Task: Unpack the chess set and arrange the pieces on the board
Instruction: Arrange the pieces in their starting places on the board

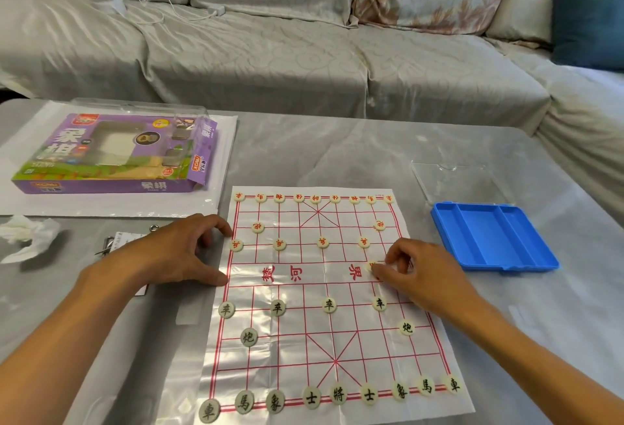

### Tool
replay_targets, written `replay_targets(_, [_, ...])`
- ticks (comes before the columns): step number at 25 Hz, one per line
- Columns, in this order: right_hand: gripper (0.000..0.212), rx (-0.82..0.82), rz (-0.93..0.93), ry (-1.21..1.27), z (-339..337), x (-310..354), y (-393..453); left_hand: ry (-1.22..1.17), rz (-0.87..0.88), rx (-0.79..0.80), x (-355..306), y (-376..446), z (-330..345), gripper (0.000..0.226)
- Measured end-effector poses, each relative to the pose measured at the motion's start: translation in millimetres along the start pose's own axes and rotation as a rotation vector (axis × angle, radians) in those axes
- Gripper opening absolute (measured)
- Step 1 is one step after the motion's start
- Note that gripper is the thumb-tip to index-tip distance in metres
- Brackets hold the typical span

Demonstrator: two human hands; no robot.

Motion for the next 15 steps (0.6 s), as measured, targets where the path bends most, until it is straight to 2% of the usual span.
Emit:
replay_targets(2, [0.038, -0.035, -0.005, -0.06, 4.0, 5.1, 0.0, -0.008, 0.003, -0.008, 0.9, -0.7, 0.0, 0.068])
replay_targets(6, [0.027, -0.033, -0.036, -0.057, 7.1, 11.7, 1.4, -0.002, 0.009, -0.008, 1.3, -1.2, -0.2, 0.068])
replay_targets(15, [0.031, -0.028, -0.07, -0.027, 5.9, 5.9, 3.0, 0.008, 0.012, -0.008, 0.2, -0.2, 0.1, 0.068])
Point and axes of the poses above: each hand's wrist, its own y-axis towards the middle knuckle, its own z-axis out of the palm, x = y × z, the point moved 6 cm from there along y, towards the middle knuckle, and after that the axes turned 6 degrees about -x, right-handed, at the moved point
